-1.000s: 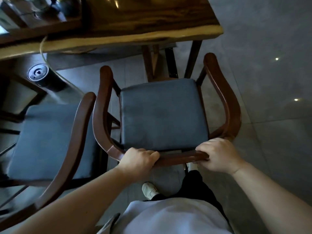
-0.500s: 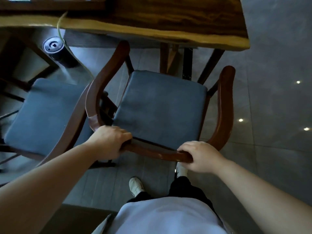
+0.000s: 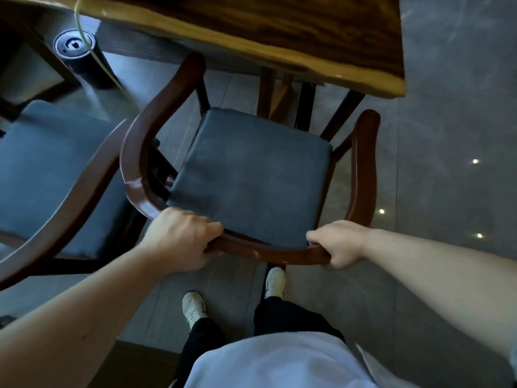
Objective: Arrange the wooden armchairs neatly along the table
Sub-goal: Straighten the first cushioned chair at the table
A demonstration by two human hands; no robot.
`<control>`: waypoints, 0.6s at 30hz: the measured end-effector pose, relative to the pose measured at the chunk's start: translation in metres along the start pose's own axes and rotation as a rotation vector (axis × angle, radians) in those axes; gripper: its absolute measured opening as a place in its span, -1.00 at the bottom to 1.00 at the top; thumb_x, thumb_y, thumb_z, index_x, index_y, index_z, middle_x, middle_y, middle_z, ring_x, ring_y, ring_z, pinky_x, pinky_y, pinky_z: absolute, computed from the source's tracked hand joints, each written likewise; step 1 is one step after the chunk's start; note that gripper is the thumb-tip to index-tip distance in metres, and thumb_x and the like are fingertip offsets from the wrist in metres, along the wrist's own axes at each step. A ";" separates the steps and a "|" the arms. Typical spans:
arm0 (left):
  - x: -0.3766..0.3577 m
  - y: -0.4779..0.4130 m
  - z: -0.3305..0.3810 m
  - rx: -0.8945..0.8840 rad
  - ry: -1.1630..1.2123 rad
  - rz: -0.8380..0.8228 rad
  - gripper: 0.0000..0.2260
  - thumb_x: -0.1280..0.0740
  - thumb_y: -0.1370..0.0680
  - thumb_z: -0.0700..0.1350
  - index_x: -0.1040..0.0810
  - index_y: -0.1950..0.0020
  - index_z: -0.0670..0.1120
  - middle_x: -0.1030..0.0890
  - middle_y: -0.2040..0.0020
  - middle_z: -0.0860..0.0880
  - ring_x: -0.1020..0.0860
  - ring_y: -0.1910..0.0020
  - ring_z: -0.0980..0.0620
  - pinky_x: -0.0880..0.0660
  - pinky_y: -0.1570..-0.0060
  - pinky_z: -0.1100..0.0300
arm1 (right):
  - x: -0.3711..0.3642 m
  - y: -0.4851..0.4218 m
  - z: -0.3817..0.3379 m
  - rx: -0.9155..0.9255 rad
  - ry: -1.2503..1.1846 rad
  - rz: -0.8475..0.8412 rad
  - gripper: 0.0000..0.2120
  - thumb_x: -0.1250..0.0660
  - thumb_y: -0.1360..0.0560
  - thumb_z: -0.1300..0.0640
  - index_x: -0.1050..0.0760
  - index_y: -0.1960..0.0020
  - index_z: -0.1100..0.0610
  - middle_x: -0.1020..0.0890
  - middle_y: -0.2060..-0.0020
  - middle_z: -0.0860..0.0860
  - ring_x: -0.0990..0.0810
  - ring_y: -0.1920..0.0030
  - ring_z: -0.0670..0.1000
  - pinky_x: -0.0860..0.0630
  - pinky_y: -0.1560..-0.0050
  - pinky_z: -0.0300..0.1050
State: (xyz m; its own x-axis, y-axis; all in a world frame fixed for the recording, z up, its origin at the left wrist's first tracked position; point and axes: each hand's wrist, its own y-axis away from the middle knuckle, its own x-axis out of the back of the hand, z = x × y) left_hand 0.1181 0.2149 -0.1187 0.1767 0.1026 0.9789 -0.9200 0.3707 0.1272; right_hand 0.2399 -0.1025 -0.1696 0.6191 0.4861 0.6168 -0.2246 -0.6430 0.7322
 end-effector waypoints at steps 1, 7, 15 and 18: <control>-0.001 -0.004 0.008 0.008 -0.014 -0.017 -0.74 -0.30 -0.31 0.17 -0.52 0.25 -0.01 -0.62 0.36 0.02 -0.60 0.36 -0.13 -0.51 0.41 0.09 | 0.000 0.003 0.006 0.000 0.007 -0.014 -0.74 -0.39 -0.34 0.00 -0.32 0.11 -0.05 -0.55 0.22 -0.07 -0.54 0.23 0.00 -0.46 0.24 -0.07; -0.010 -0.026 0.046 0.065 -0.025 -0.002 -0.72 -0.49 -0.26 0.13 -0.49 0.31 -0.02 -0.59 0.42 0.03 -0.57 0.45 -0.12 -0.45 0.45 0.12 | 0.003 0.016 0.042 -0.024 0.055 -0.037 -0.73 -0.40 -0.33 0.02 -0.33 0.09 -0.06 -0.56 0.18 -0.06 -0.56 0.17 0.02 -0.51 0.14 -0.03; -0.019 -0.065 0.069 0.091 -0.052 -0.008 -0.72 -0.30 -0.41 0.21 -0.45 0.19 -0.01 -0.61 0.29 0.02 -0.59 0.33 -0.12 -0.32 0.38 0.13 | 0.020 0.031 0.085 -0.045 0.069 0.005 -0.76 -0.37 -0.28 0.08 -0.33 0.18 -0.08 -0.55 0.23 -0.10 -0.54 0.19 -0.03 -0.33 0.25 -0.19; -0.020 -0.062 0.069 0.095 -0.017 -0.022 -0.71 -0.31 -0.41 0.21 -0.46 0.19 -0.01 -0.61 0.30 0.02 -0.58 0.32 -0.12 -0.42 0.35 0.11 | 0.015 0.031 0.086 -0.044 0.064 0.032 -0.78 -0.37 -0.28 0.08 -0.35 0.16 -0.07 -0.57 0.22 -0.09 -0.55 0.18 -0.01 -0.32 0.23 -0.18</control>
State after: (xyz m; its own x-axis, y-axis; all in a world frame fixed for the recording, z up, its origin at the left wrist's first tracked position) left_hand 0.1471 0.1261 -0.1350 0.1922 0.0792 0.9782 -0.9450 0.2837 0.1628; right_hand 0.3063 -0.1663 -0.1623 0.5623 0.5031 0.6563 -0.2770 -0.6331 0.7228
